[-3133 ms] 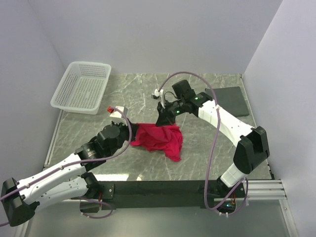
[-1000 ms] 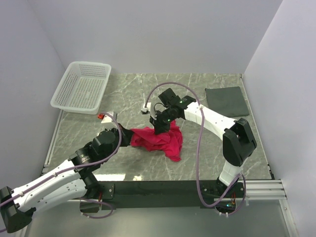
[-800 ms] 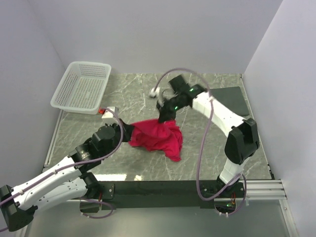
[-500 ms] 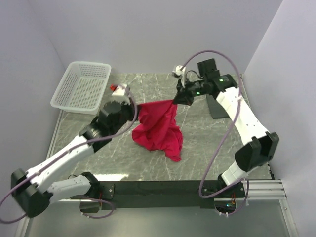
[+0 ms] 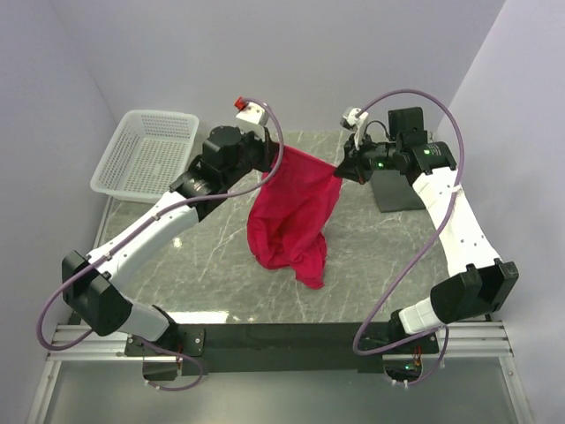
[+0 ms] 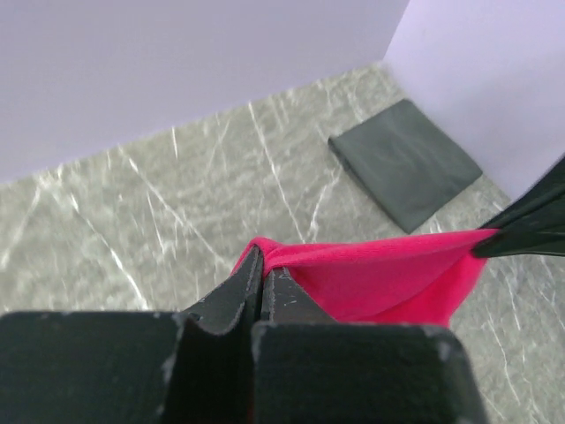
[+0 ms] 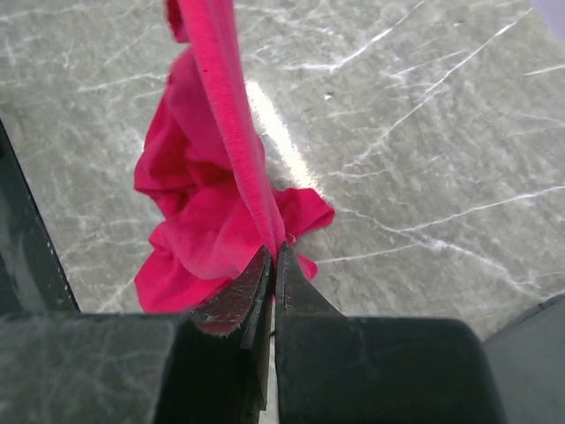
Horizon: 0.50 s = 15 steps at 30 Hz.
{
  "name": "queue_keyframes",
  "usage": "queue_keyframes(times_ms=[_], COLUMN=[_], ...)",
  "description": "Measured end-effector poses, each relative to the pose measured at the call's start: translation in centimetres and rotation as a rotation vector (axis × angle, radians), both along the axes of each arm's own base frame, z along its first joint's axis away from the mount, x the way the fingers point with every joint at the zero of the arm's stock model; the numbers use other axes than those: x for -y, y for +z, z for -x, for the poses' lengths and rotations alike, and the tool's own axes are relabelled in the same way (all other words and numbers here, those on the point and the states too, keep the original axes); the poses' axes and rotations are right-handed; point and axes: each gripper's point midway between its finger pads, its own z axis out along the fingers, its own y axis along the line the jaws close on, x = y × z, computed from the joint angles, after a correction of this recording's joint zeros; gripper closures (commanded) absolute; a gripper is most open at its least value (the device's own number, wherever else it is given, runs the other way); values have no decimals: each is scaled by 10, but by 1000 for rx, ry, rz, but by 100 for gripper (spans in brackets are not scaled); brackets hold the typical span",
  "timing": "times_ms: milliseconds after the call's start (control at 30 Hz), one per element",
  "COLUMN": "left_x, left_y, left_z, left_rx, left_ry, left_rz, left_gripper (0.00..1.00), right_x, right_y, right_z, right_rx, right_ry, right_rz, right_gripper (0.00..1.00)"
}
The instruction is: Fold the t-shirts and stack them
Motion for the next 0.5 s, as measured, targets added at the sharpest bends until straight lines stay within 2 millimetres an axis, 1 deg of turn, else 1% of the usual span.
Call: queue_keyframes(times_ms=[67, 133, 233, 367, 500], left_x=[1, 1, 2, -3, -11], left_y=[15, 31, 54, 89, 131], left_z=[0, 1, 3, 8, 21], left_rx=[32, 66, 115, 189, 272], left_ry=[-13, -27, -42, -42, -53], left_rz=[2, 3, 6, 25, 67], left_gripper=[99, 99, 99, 99, 99], right_x=[2, 4, 8, 10, 8], right_y=[4, 14, 43, 101, 158], right_z=[-3, -8, -16, -21, -16], right_rx=[7, 27, 95, 238, 373], right_ry=[-15, -34, -56, -73, -69], right_rz=[-8, -20, -40, -81, -136], right_gripper=[100, 100, 100, 100, 100])
